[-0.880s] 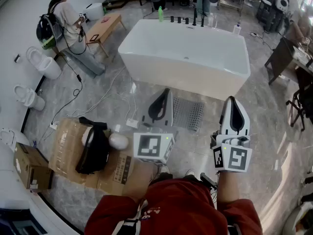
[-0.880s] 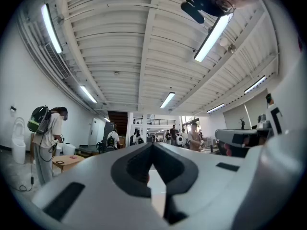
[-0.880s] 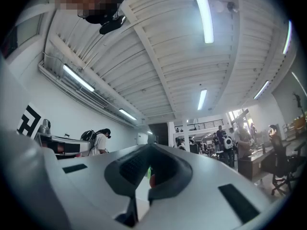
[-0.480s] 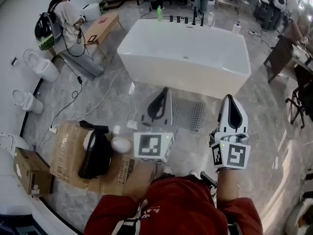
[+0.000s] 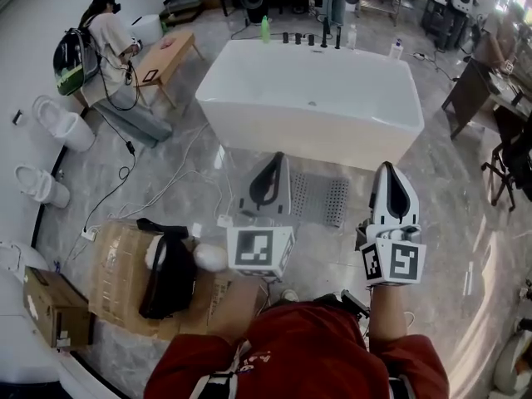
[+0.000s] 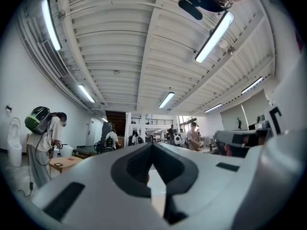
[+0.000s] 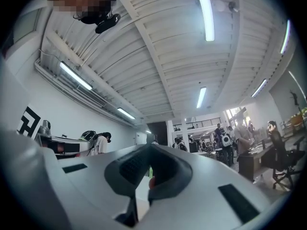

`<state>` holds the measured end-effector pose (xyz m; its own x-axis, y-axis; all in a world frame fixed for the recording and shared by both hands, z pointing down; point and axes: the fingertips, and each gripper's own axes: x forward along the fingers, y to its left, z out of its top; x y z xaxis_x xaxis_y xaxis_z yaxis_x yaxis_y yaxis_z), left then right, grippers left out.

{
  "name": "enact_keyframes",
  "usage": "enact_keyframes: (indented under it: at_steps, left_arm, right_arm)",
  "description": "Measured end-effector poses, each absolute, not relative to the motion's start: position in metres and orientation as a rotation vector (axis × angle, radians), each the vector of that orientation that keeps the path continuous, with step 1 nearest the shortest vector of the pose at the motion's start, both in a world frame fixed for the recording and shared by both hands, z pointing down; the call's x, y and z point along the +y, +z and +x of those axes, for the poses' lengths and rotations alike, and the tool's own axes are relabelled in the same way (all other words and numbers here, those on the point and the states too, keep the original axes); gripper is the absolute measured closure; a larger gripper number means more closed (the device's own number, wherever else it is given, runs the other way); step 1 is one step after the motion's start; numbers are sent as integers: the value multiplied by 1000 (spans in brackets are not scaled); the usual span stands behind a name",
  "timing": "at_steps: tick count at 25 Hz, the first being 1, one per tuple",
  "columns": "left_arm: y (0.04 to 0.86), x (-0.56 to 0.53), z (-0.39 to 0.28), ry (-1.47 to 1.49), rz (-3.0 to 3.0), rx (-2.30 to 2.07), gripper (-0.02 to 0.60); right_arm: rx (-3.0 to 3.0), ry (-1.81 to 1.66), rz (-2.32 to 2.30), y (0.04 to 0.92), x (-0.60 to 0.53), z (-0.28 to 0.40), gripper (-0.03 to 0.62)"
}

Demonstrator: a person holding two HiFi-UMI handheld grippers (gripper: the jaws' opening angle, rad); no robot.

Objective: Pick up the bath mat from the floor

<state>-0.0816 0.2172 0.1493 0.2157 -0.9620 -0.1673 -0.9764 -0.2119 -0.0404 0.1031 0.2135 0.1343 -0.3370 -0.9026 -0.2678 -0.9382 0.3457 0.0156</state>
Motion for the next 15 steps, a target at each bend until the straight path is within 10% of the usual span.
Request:
enact_keyframes:
  at_steps: [15]
  left_arm:
    - [154,195,-91,206,-2436,1805,568]
  right_arm:
    - [2357,280,-1778,142,198,87,583]
